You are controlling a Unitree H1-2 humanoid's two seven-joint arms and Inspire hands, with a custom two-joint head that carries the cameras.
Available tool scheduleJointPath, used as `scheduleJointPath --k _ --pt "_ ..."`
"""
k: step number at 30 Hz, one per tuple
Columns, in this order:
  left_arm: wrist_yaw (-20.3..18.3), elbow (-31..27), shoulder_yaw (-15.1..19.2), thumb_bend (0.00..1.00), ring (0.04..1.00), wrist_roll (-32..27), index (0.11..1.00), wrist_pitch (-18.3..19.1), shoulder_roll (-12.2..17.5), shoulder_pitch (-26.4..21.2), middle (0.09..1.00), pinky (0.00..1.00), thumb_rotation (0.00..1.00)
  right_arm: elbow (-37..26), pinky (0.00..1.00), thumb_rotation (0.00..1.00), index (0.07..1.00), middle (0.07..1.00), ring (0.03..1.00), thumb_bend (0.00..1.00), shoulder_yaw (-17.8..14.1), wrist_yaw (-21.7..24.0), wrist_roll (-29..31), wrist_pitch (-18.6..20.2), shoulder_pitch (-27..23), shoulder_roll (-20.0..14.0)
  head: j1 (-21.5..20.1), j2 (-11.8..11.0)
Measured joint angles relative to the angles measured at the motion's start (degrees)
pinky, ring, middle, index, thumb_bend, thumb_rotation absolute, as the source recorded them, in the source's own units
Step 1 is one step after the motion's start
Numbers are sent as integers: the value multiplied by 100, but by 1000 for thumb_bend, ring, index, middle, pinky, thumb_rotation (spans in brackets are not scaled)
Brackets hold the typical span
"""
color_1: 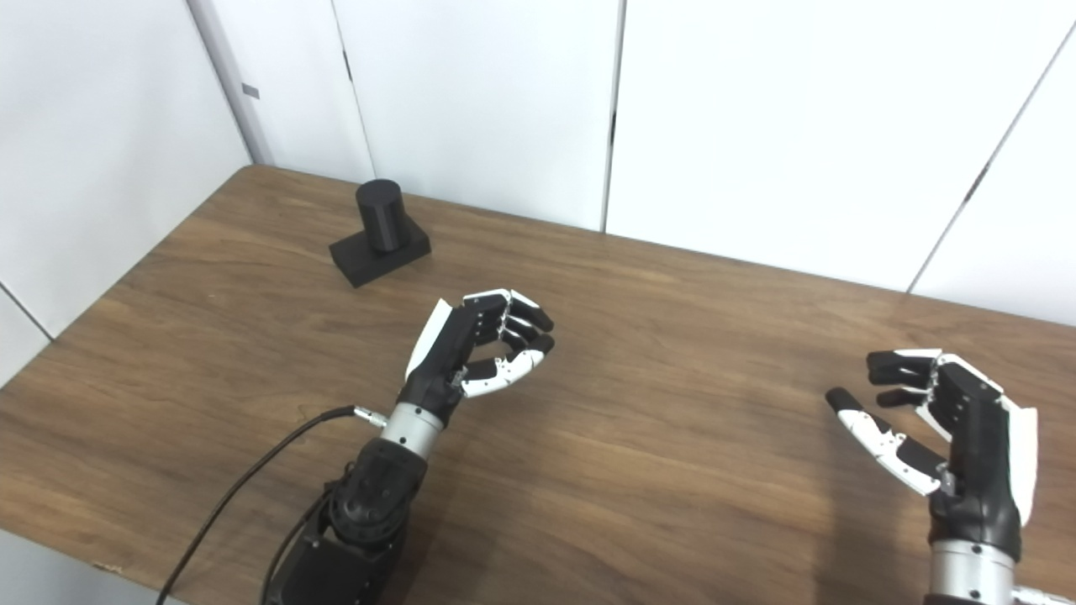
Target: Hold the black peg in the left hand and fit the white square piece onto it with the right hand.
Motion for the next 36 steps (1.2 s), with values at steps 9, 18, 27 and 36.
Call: scheduleJointPath --k 9,18,27,36 --pt "1 -10 3 500 574 90 497 -33 37 -2 643 473 67 -125 472 115 489 589 566 492 22 20 13 170 24 6 26 -18" --pt "11 -386 88 506 647 847 499 84 511 -159 691 522 79 -125 481 115 489 595 576 492 35 21 -3 219 27 26 61 -44" --pt "-81 -727 295 725 695 1412 701 711 1129 -613 729 591 282 -125 476 114 488 590 572 492 42 23 -75 224 30 26 79 -88" --pt "-253 -827 402 738 792 1641 760 1309 1544 -976 798 695 269 -129 467 114 488 587 565 492 33 75 46 224 30 26 105 -97"
